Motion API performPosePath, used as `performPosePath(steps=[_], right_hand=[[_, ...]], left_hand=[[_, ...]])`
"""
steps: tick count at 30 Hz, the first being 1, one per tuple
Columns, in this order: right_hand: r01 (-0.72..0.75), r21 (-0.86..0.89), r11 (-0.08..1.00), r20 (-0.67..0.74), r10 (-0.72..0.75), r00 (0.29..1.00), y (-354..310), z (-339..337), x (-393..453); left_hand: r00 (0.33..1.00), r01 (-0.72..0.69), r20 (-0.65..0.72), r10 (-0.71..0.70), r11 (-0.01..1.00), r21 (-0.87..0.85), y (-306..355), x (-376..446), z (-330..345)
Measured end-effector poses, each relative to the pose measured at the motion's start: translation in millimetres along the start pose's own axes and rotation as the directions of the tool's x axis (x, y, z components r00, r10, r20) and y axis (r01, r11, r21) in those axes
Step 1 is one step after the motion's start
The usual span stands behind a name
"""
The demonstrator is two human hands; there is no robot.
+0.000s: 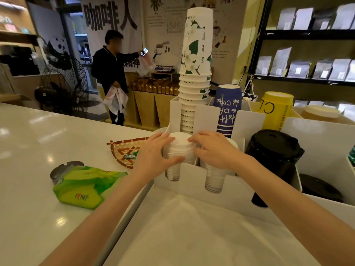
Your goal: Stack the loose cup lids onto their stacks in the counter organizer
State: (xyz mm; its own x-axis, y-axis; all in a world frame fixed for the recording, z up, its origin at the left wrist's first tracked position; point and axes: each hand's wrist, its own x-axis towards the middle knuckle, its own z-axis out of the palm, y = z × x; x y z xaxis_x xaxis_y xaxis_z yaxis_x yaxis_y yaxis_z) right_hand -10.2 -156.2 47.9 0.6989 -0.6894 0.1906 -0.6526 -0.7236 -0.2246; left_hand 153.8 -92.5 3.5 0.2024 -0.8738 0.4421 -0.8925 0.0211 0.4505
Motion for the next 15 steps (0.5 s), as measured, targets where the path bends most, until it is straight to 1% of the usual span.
performPosePath(steps=[3,7,9,10,11,12,13,14,15], right_hand=[[-0.011,-0.078,0.997,0.005,0.012,1.0,-6,0,-6],[0.037,-0.296,0.955,-0.024,-0.046,0.999,-10,6,-11],[0.05,-0.328,0.943,-0.024,-0.061,0.998,-9,5,-11],[0.055,-0.314,0.948,-0.014,-0.063,0.998,-8,5,-11],[0.052,-0.257,0.965,0.011,-0.051,0.999,-11,2,-14],[0.056,-0.207,0.977,0.002,-0.057,0.998,-11,0,-16],[0.055,-0.128,0.99,-0.019,-0.058,0.998,-13,-6,-22],[0.066,-0.051,0.997,-0.076,-0.069,0.995,-12,-12,-27],[0.063,0.047,0.997,-0.142,-0.056,0.988,-17,-22,-37]], left_hand=[[0.997,0.0,0.076,0.001,1.0,-0.005,-1,5,-5],[0.991,-0.011,0.135,0.009,1.0,0.017,-2,7,-8],[0.987,-0.025,0.158,0.017,0.999,0.046,-1,8,-12],[0.981,-0.032,0.192,0.02,0.998,0.059,2,8,-15],[0.977,-0.018,0.213,0.006,0.998,0.057,6,10,-20],[0.973,-0.007,0.233,-0.006,0.999,0.051,11,11,-24],[0.965,0.019,0.259,-0.032,0.999,0.051,17,14,-28],[0.961,0.06,0.267,-0.067,0.998,0.034,22,20,-33],[0.955,0.103,0.273,-0.115,0.993,0.06,28,26,-38]])
